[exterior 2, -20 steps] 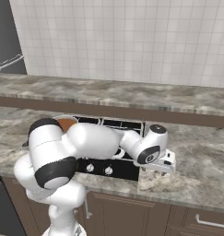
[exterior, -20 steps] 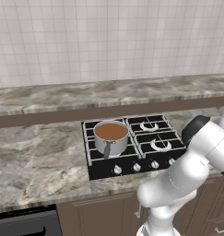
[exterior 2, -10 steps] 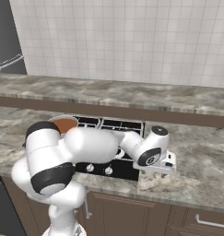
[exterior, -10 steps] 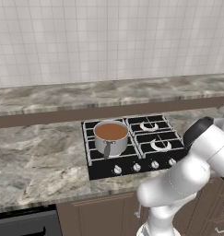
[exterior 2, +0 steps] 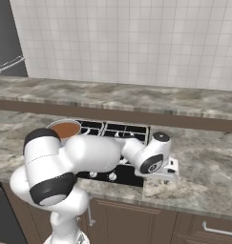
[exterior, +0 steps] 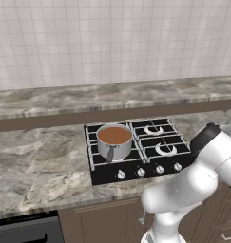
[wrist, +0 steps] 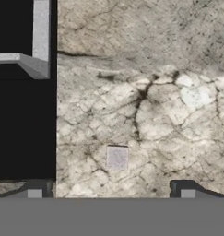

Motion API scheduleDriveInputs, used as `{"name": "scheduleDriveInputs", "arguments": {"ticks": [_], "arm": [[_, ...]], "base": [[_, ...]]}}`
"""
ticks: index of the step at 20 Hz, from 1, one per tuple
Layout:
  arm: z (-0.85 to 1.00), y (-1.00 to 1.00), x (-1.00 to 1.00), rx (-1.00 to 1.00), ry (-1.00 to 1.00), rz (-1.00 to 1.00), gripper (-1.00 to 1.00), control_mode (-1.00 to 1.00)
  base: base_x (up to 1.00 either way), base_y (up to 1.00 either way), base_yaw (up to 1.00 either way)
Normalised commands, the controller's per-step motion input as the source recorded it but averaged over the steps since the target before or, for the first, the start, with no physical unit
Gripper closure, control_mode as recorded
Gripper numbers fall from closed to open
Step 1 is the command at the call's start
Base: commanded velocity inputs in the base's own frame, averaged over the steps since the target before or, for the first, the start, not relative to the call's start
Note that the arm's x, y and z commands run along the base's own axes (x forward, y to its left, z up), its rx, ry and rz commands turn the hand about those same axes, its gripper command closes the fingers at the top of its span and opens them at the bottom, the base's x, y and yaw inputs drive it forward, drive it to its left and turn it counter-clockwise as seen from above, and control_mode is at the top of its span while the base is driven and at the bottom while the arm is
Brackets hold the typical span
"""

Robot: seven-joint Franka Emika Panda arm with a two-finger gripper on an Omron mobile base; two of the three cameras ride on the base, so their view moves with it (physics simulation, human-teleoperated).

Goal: Pick up the sugar cube(s) and place them in the saucepan with hot chocolate.

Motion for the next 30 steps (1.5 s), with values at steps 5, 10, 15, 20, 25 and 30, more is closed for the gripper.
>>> {"name": "scheduleDriveInputs", "arguments": {"ticks": [5, 10, 15, 20, 25, 30], "arm": [[-0.18, 0.00, 0.02, 0.00, 0.00, 0.00, -1.00, -1.00], [-0.13, 0.00, 0.16, 0.00, 0.00, 0.00, -1.00, -1.00], [-0.08, 0.00, 0.12, 0.00, 0.00, 0.00, -1.00, -1.00], [-0.03, -0.06, 0.02, 0.00, 0.00, 0.00, -1.00, -1.00], [-0.04, -0.06, 0.00, 0.00, 0.00, 0.00, -1.00, -1.00], [-0.01, 0.00, 0.00, 0.00, 0.00, 0.00, -1.00, -1.00]], "base": [[0.00, 0.00, 0.00], [0.00, 0.00, 0.00], [0.00, 0.00, 0.00], [0.00, 0.00, 0.00], [0.00, 0.00, 0.00], [0.00, 0.00, 0.00]]}}
